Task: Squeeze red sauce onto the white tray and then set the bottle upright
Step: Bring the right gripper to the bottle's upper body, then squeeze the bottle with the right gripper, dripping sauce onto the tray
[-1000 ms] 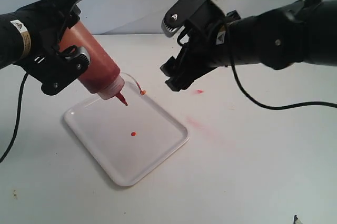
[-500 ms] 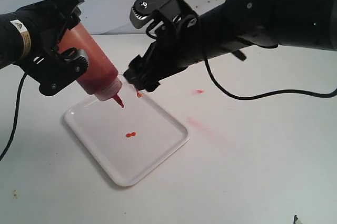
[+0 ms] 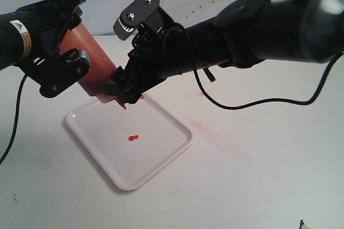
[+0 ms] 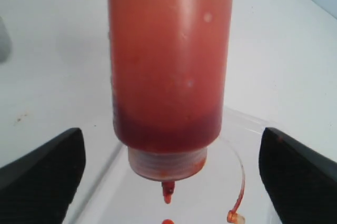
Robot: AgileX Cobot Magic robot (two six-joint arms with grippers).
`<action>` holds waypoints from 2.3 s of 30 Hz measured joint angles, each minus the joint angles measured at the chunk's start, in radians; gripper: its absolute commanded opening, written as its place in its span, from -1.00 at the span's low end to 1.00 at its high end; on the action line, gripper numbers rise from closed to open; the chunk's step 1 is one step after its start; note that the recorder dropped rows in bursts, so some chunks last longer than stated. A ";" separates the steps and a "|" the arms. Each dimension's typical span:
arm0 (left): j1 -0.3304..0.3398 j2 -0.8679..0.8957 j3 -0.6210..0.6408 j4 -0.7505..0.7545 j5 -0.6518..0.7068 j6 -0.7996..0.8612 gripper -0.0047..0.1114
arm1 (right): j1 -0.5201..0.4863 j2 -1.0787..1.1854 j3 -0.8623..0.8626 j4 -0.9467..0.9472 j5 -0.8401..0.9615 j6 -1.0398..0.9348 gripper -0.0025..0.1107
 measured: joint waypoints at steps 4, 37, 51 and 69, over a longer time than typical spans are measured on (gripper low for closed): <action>0.000 0.000 0.000 0.000 0.000 0.002 -0.92 | 0.000 0.041 0.000 0.064 -0.019 -0.101 0.49; 0.000 0.000 0.000 0.000 0.012 0.015 -0.92 | 0.053 0.168 -0.146 0.330 0.007 -0.283 -0.37; 0.000 0.000 0.000 0.000 0.014 0.019 -0.92 | 0.057 0.168 -0.146 0.330 -0.005 -0.283 -0.96; 0.000 0.000 0.000 -0.002 0.020 0.025 -0.92 | 0.059 0.170 -0.148 0.181 -0.102 -0.192 0.90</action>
